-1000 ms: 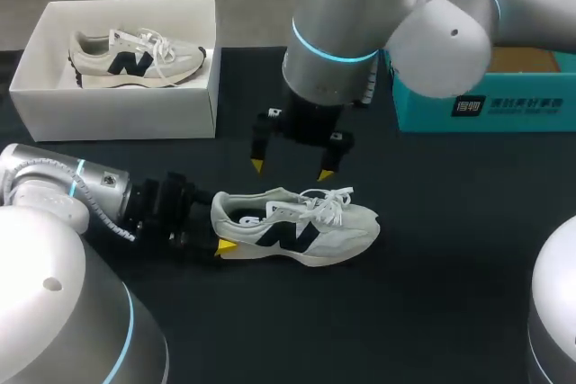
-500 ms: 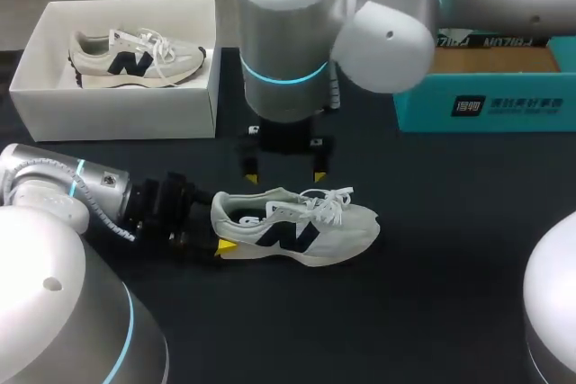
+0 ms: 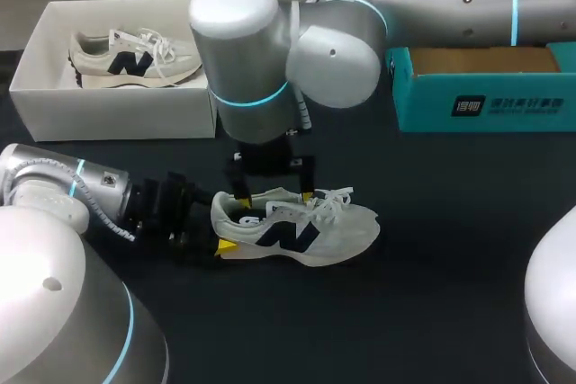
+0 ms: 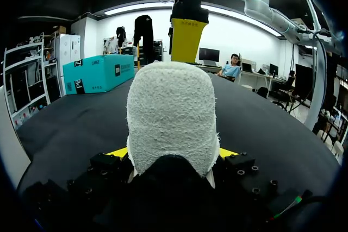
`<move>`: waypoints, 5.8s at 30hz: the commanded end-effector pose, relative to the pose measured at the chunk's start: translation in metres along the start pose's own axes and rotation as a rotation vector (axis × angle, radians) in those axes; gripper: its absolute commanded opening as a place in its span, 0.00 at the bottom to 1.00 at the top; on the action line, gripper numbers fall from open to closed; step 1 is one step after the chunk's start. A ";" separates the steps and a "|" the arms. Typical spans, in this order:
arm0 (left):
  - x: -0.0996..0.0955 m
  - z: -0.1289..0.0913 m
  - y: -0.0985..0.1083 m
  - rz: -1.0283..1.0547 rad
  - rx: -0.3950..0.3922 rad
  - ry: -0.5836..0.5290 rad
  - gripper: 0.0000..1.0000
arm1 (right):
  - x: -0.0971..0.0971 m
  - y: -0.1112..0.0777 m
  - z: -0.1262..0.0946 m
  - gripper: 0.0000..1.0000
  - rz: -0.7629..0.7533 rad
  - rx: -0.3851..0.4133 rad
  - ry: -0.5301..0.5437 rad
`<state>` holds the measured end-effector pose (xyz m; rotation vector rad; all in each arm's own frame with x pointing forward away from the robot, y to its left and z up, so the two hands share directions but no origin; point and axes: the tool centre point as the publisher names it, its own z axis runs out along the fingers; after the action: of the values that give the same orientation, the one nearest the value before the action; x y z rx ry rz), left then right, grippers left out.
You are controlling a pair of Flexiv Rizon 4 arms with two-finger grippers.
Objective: Take the shoe out of the shoebox, open the shoe tongue, remove and reinsert the insole, then place the shoe into the shoebox
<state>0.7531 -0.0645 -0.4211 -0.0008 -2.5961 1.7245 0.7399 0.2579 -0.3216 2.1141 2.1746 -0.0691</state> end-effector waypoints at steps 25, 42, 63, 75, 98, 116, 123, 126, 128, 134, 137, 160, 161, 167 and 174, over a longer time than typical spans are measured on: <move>-0.001 -0.001 0.003 -0.001 -0.003 0.001 0.00 | -0.013 0.009 0.037 1.00 -0.041 0.169 -0.126; -0.001 -0.001 0.003 -0.001 -0.003 0.001 0.00 | -0.029 0.009 0.020 0.32 0.005 0.169 -0.178; -0.001 -0.001 0.003 -0.001 -0.003 0.001 0.00 | -0.037 0.015 -0.004 0.00 0.007 0.146 -0.171; -0.001 -0.001 0.003 -0.001 -0.003 0.001 0.00 | -0.062 -0.002 -0.010 0.00 0.049 0.106 -0.111; -0.001 -0.001 0.003 -0.001 -0.003 0.001 0.00 | -0.127 -0.023 -0.010 0.00 0.064 0.065 -0.032; -0.001 -0.001 0.003 -0.001 -0.003 0.001 0.00 | -0.160 -0.032 0.018 0.00 0.051 0.096 -0.138; -0.001 -0.001 0.003 -0.001 -0.003 0.001 0.00 | -0.171 -0.034 0.032 0.00 0.052 0.090 -0.132; -0.001 -0.001 0.003 -0.001 -0.003 0.001 0.00 | -0.175 -0.034 0.038 0.00 0.051 0.091 -0.124; -0.001 -0.001 0.003 -0.001 -0.003 0.001 0.00 | -0.177 -0.034 0.042 0.00 0.049 0.093 -0.123; -0.001 -0.001 0.003 -0.001 -0.003 0.001 0.00 | -0.183 -0.035 0.047 0.00 0.053 0.098 -0.109; -0.001 -0.001 0.003 -0.001 -0.003 0.001 0.00 | -0.184 -0.035 0.047 0.05 0.054 0.095 -0.095; -0.001 -0.001 0.003 -0.001 -0.003 0.001 0.00 | -0.167 -0.030 -0.015 1.00 0.006 -0.062 0.020; -0.001 -0.001 0.003 -0.001 -0.003 0.001 0.00 | -0.166 -0.030 -0.018 1.00 0.001 -0.071 0.022; -0.001 -0.001 0.003 -0.001 -0.003 0.001 0.00 | -0.160 -0.026 -0.036 1.00 -0.024 -0.129 0.065; -0.001 -0.001 0.003 -0.001 -0.003 0.001 0.00 | -0.141 -0.015 -0.059 1.00 -0.173 -0.207 0.106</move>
<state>0.7540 -0.0643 -0.4210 -0.0003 -2.5962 1.7228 0.7275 0.1234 -0.2548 1.9240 2.2634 0.2125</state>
